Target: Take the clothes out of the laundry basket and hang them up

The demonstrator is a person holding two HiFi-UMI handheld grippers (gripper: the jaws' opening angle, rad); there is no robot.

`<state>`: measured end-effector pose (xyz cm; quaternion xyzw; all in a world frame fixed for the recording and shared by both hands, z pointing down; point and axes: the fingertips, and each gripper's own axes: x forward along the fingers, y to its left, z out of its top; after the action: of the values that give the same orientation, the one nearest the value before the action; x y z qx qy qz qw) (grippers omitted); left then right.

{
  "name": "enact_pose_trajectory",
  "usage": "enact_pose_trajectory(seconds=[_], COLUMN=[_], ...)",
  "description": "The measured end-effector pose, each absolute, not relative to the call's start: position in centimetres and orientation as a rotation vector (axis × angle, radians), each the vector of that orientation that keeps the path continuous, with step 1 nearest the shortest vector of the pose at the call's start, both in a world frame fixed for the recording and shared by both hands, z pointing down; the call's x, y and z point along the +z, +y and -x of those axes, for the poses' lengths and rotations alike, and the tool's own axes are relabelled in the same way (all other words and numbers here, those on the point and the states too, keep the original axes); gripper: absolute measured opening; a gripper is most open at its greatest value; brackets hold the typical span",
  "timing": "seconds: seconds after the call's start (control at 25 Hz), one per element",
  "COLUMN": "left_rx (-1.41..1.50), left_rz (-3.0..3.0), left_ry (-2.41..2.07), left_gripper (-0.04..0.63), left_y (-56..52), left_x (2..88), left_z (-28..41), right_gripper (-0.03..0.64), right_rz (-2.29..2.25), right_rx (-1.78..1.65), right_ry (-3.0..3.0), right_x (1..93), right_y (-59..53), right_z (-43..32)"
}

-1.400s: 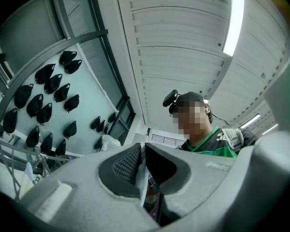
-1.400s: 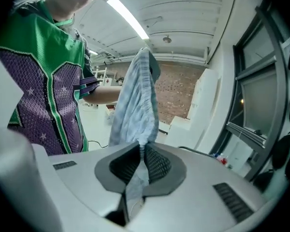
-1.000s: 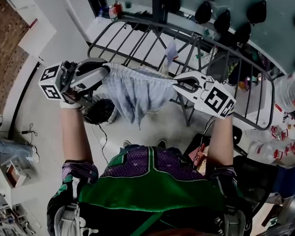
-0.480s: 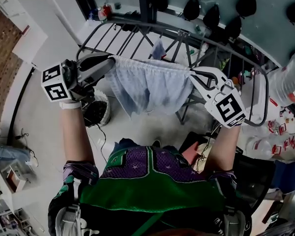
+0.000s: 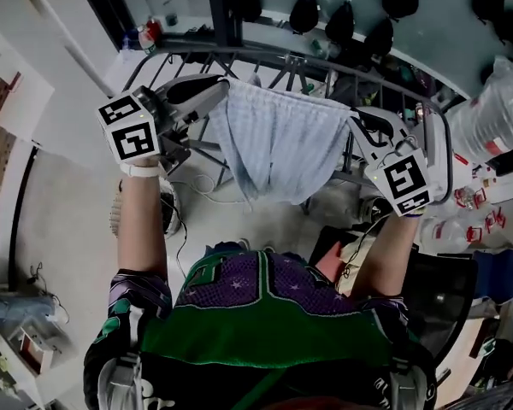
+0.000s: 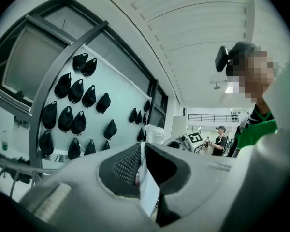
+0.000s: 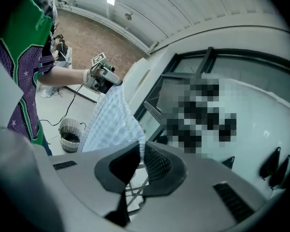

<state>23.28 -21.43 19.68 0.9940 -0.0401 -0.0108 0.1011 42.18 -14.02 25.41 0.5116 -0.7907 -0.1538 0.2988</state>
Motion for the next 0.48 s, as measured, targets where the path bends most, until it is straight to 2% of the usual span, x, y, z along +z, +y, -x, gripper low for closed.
enact_pose_trajectory(seconds=[0.48], left_rx=[0.091], left_rz=[-3.275], left_ry=[-0.160], left_gripper=[0.038], left_y=[-24.2], left_x=[19.2], left_z=[-27.9], right_gripper=[0.026], right_rz=[-1.584], right_rx=[-0.305], right_ry=[-1.830], right_x=[24.1], right_y=[-14.0], right_z=[-45.4])
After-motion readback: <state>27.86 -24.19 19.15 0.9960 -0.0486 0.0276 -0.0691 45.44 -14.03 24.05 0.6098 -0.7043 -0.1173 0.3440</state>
